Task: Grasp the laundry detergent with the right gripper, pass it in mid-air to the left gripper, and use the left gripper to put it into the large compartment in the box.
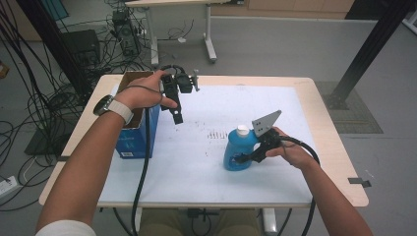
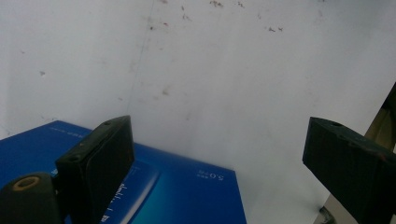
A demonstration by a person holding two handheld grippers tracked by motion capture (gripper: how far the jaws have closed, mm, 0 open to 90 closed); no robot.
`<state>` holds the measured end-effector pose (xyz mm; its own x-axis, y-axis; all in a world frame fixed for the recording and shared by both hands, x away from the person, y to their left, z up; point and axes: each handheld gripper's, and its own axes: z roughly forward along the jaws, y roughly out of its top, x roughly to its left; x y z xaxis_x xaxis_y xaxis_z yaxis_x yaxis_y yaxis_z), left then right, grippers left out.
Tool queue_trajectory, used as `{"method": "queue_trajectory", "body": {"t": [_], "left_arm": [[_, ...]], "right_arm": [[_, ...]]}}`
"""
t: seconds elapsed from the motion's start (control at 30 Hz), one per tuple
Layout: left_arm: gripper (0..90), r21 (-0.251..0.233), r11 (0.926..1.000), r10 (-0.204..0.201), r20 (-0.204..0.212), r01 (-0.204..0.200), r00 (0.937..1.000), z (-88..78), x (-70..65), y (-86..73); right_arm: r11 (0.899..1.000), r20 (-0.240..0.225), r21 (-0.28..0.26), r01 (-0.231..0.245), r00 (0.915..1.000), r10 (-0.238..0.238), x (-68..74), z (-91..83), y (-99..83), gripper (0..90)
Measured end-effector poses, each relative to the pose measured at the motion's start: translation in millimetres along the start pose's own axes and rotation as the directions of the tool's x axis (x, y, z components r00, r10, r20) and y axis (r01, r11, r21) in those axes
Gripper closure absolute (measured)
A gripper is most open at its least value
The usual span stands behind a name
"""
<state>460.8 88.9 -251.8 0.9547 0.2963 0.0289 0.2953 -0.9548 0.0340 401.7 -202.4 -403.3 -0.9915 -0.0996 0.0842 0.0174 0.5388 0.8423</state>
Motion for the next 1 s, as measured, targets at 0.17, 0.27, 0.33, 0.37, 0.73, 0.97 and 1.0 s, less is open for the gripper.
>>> {"method": "queue_trajectory", "body": {"t": [0.17, 0.27, 0.33, 0.37, 0.73, 0.97, 1.0], "left_arm": [[9.4, 0.002, 1.0000, -0.001, -0.001, 0.001, 1.0000, -0.3, 0.0, -0.5], [9.5, -0.003, 1.0000, -0.002, -0.002, 0.002, 1.0000, -0.4, -0.3, -0.5], [9.5, 0.002, 1.0000, -0.001, -0.003, 0.001, 1.0000, -0.4, -0.4, -0.2], [9.4, -0.001, 1.0000, -0.002, -0.002, 0.002, 1.0000, -0.4, -0.7, 0.0], [9.5, 0.000, 1.0000, -0.001, -0.002, 0.001, 1.0000, -0.5, -0.5, 0.4], [9.4, 0.000, 1.0000, -0.005, -0.004, 0.005, 1.0000, -1.6, -0.3, -1.4], [9.4, 0.001, 1.0000, -0.004, -0.004, 0.004, 1.0000, -1.9, -0.3, -1.4]], "right_arm": [[1.000, 0.006, 0.000, -0.003, 1.0000, 0.003, -0.3, 0.0, 0.3, 41.8], [1.000, 0.006, 0.001, -0.002, 1.0000, 0.002, -0.3, -0.1, 0.3, 42.0], [1.000, 0.008, 0.001, -0.002, 1.0000, 0.002, -0.3, -0.3, 0.4, 42.2], [1.000, 0.010, 0.001, -0.005, 0.9999, 0.005, -0.2, -0.1, 0.6, 42.3], [1.000, 0.016, 0.005, -0.002, 0.9999, 0.002, 0.4, -0.2, 1.2, 42.7], [1.000, 0.017, 0.003, -0.010, 0.9998, 0.010, -0.1, -0.2, 1.0, 42.5], [1.000, 0.017, 0.003, -0.010, 0.9998, 0.010, -0.1, -0.2, 1.0, 42.5]]}}
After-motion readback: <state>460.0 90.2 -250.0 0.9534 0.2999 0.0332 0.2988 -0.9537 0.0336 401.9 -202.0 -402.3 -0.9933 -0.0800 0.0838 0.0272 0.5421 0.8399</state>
